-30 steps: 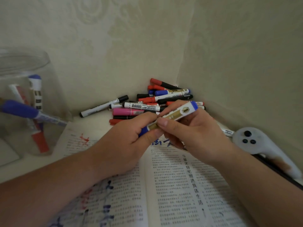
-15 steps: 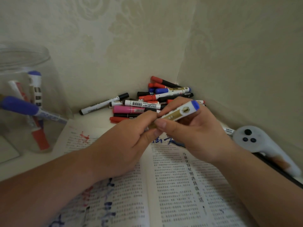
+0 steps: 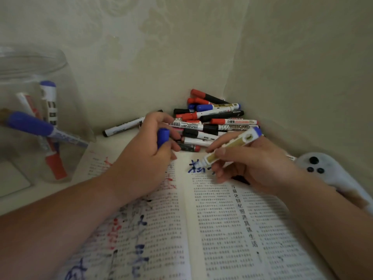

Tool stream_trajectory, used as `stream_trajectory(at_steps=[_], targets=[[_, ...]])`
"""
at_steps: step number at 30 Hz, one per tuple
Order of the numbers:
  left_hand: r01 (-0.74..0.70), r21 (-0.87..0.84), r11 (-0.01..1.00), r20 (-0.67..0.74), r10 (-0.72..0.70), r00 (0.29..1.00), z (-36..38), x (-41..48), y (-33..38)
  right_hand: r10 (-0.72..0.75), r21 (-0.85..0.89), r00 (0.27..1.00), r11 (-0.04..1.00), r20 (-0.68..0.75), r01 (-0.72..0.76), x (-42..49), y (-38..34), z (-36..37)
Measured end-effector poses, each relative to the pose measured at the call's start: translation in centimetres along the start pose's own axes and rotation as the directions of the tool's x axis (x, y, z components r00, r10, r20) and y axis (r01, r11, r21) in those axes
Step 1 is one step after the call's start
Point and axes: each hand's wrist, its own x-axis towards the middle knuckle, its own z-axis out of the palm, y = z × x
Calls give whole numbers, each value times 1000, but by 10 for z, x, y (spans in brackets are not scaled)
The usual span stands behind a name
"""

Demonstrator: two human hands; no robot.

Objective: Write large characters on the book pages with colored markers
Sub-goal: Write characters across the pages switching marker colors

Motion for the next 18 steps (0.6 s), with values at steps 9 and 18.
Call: stream_trajectory(at_steps=[9, 18], targets=[[37, -19, 999, 95, -35, 995, -1, 0, -4, -37, -364, 996, 932, -80, 5, -1, 3, 9], [12, 114, 993, 170, -32, 985, -1, -1, -6, -73, -521, 994, 854, -85, 18, -2, -3, 17]])
